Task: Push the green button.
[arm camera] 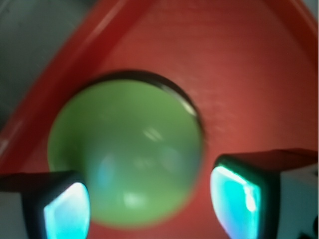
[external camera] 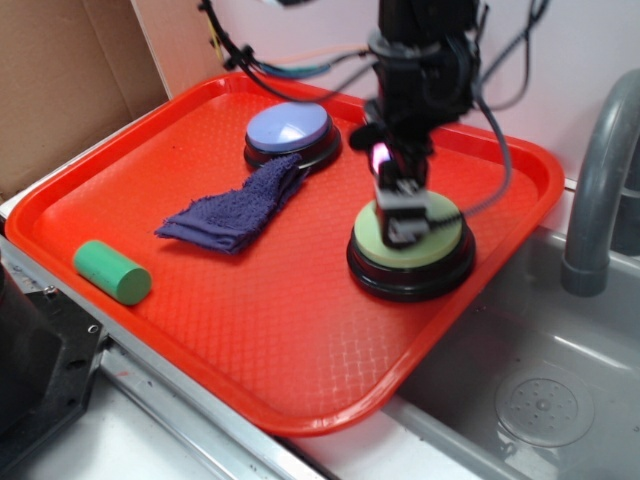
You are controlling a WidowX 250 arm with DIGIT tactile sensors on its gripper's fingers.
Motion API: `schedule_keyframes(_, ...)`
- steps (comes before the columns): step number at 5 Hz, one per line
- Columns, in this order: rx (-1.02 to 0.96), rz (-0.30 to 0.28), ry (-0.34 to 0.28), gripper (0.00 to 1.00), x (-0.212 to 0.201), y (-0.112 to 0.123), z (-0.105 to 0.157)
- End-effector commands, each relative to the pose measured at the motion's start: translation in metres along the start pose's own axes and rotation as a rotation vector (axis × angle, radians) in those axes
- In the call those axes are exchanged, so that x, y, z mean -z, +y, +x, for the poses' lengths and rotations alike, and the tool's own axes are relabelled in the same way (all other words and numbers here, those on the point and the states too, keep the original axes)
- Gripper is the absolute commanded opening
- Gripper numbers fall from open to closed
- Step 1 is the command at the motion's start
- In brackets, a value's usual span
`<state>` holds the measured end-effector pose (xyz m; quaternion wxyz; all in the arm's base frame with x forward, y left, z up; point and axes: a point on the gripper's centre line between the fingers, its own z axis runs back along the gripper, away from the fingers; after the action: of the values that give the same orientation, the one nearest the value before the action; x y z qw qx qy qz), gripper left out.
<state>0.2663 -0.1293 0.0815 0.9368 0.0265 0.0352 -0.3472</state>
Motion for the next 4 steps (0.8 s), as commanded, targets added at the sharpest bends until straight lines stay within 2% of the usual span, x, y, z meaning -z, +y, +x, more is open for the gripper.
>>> schedule_keyframes(1,-0.015,0.070,-0.116,1.00,-0.064,-0.025,-0.013)
schedule_keyframes(2,-0.002,0.105,-0.061,1.00,-0.070,-0.039,-0.013)
schedule_keyframes(3,0.032,0.096,-0.050,1.00,-0.076,-0.050,-0.015)
schedule_keyframes(4,0.043,0.077,-0.082,1.00,-0.082,-0.048,-0.022)
